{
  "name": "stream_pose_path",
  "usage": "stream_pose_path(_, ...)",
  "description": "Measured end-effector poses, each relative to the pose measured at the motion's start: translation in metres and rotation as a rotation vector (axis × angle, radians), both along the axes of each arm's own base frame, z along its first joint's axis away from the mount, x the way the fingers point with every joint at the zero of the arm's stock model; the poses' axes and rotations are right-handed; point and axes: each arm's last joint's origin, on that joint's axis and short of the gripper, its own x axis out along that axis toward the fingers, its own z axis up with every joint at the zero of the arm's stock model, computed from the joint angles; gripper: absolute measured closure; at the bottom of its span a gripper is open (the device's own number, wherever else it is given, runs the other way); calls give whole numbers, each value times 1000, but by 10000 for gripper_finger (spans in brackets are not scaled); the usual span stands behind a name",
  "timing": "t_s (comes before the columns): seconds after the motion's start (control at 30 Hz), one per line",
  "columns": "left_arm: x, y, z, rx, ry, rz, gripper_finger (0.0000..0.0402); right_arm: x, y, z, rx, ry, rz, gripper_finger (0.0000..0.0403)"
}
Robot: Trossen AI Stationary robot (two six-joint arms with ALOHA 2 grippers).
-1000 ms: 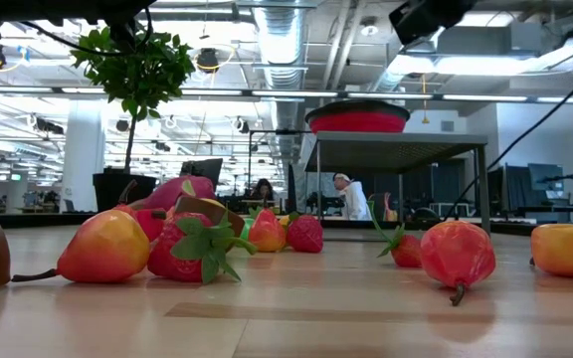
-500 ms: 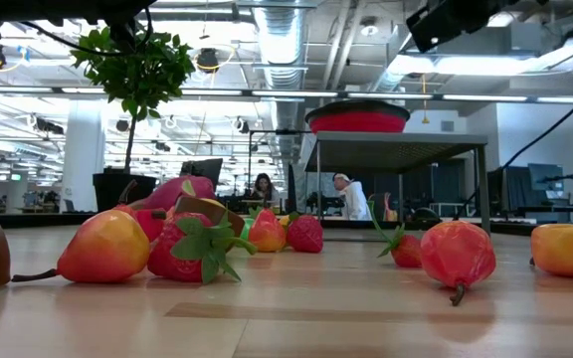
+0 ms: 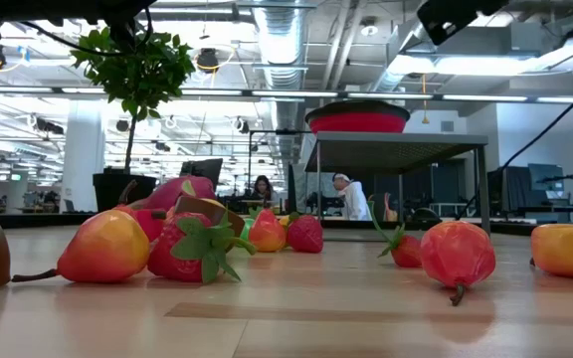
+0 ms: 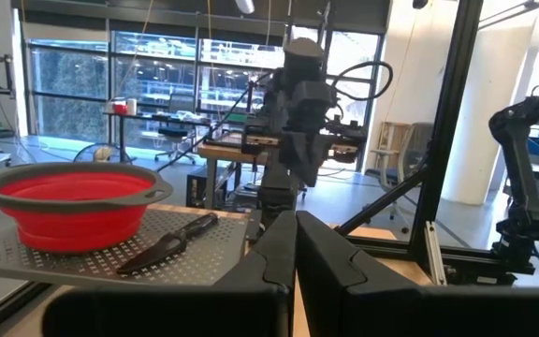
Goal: Pick & Place Fruit
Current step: Put the yellow pear into the red colander on the shelf
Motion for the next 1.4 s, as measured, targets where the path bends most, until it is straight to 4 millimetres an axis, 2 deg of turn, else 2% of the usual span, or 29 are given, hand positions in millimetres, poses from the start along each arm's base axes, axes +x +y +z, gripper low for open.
stream_pose_path(0.37, 0, 0, 0, 0, 1, 0, 399, 2, 36, -6, 64, 9, -188, 403)
stream_pose_path(0.67, 0, 0, 0, 0, -1, 0, 399, 18, 68, -35, 163, 123, -274, 403)
stream_pose_path(0.93, 0, 0, 0, 0, -1, 0, 399, 28, 105, -57, 285, 177, -274, 403)
stream_pose_path(1.03, 0, 0, 0, -1, -2, 0, 399, 31, 117, -55, 314, 178, -304, 403)
stream_pose_path(1.23, 0, 0, 0, -1, -2, 0, 399, 38, 139, -40, 320, 134, -299, 403)
stream_pose_path(1.4, 0, 0, 0, -1, -3, 0, 399, 43, 147, -34, 352, 230, -426, 403)
